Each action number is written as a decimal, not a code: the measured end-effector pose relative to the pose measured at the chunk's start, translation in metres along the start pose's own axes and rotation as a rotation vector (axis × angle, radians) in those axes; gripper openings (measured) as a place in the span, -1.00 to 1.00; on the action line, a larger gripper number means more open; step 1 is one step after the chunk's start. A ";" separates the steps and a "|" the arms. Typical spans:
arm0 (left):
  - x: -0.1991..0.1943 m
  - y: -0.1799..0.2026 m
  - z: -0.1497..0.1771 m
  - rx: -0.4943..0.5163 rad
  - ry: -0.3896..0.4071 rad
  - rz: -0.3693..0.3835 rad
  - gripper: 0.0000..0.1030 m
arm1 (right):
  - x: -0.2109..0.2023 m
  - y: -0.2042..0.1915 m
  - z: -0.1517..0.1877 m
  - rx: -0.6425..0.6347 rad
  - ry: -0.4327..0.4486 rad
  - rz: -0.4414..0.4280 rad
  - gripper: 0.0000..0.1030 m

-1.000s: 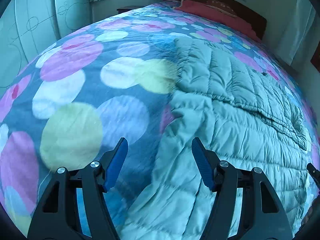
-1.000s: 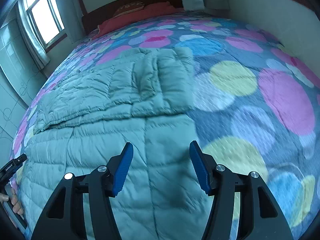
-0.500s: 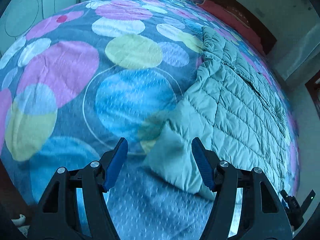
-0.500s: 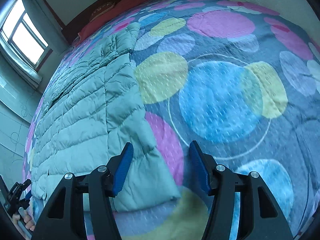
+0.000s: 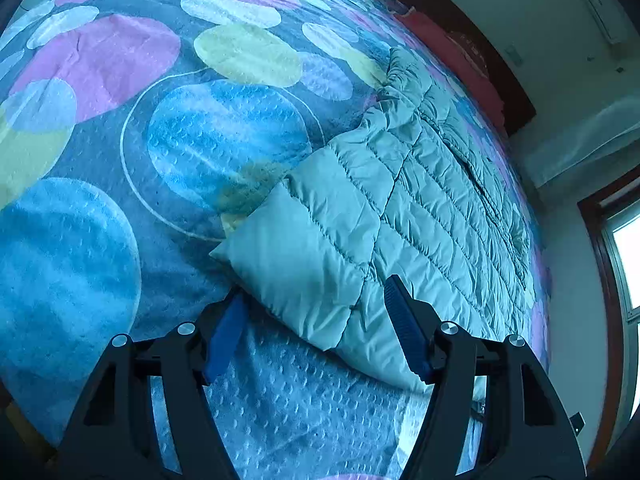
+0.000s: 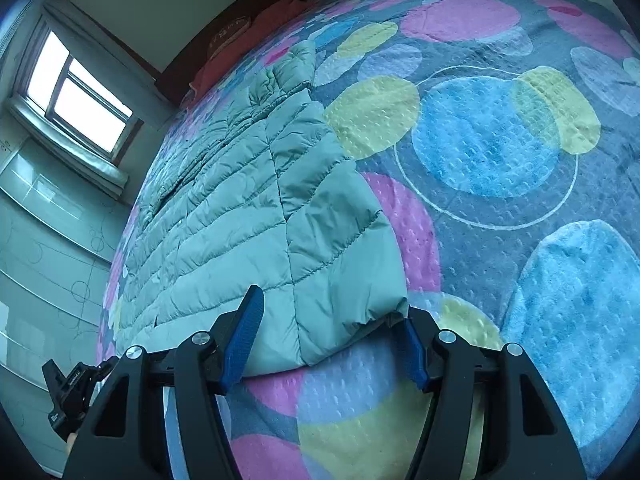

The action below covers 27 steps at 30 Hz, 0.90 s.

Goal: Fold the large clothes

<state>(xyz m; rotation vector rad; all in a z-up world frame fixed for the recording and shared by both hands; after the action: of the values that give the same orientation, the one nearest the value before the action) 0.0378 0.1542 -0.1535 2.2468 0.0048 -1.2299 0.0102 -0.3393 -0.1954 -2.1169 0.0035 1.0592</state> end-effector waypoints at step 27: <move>-0.047 0.020 -0.017 0.069 0.158 0.165 -0.96 | -0.032 -0.028 -0.006 -0.075 0.101 -0.146 -0.94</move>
<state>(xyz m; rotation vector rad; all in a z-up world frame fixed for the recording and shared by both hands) 0.0292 0.1578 -0.1008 2.3468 -0.1619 -0.9787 0.0017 -0.3327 -0.1538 -2.1997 -0.1422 0.8782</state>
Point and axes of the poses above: each gripper's, at about its wrist camera, not at the fingertips, and x roughly the way its jaws point, y to its right, z to its underside, the point moved 2 cm from there along x, roughly the way its jaws point, and after that the axes turned 7 degrees about x, right-handed, at the moved point
